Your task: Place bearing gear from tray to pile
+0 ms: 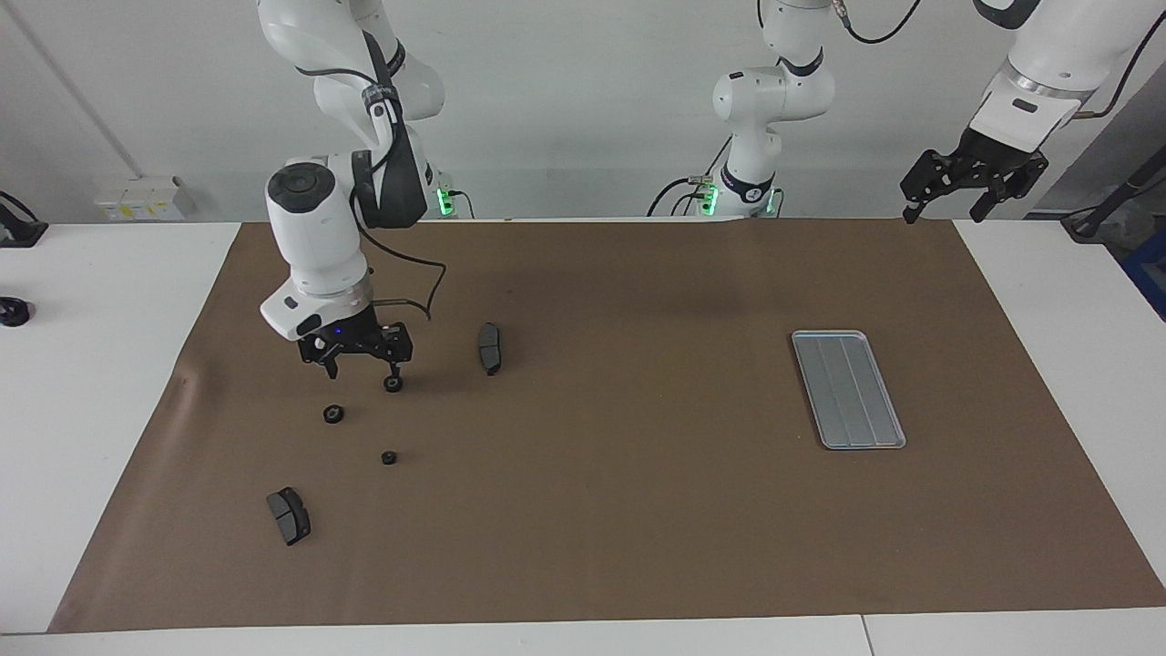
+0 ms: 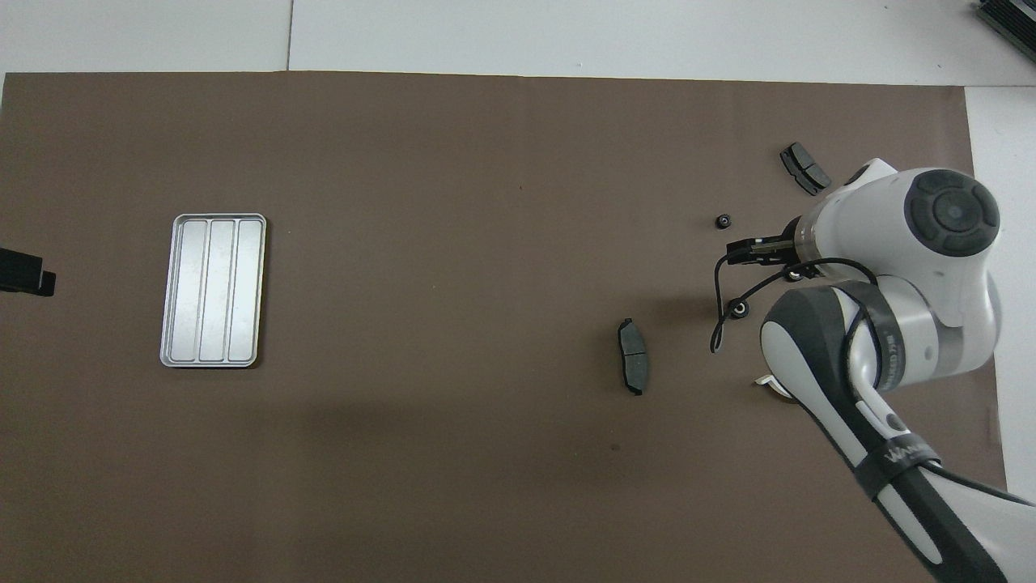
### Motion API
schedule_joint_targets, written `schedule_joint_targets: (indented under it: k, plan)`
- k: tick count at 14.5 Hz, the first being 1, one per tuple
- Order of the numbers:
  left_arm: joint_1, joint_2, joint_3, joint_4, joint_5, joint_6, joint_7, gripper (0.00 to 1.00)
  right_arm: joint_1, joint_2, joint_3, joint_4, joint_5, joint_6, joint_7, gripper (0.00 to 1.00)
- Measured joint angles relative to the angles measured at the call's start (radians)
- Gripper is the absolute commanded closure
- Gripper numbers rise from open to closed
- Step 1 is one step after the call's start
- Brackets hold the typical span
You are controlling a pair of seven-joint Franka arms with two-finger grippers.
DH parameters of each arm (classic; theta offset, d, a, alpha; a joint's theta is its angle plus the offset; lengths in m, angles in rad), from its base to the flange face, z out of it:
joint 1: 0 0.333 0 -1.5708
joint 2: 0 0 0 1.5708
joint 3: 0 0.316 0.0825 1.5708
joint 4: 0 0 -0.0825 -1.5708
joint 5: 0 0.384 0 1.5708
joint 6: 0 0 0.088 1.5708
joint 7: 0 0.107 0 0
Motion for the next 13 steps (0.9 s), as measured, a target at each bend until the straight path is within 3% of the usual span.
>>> schedule_joint_targets:
  k: [7,10,13]
  plan:
    - [-0.001,-0.001,0.019,0.0,-0.013,0.003,0.0,0.0,-0.066,-0.126,-0.006,0.19,0.056,-0.331,0.002,0.0]
    - [-0.018,-0.001,0.017,0.0,0.012,0.003,0.001,0.0,-0.083,-0.14,-0.006,0.281,0.057,-0.463,0.001,0.0]
    - [-0.037,-0.001,0.017,0.0,0.022,0.002,0.001,0.0,-0.101,-0.14,-0.009,0.29,0.065,-0.519,-0.008,0.0]
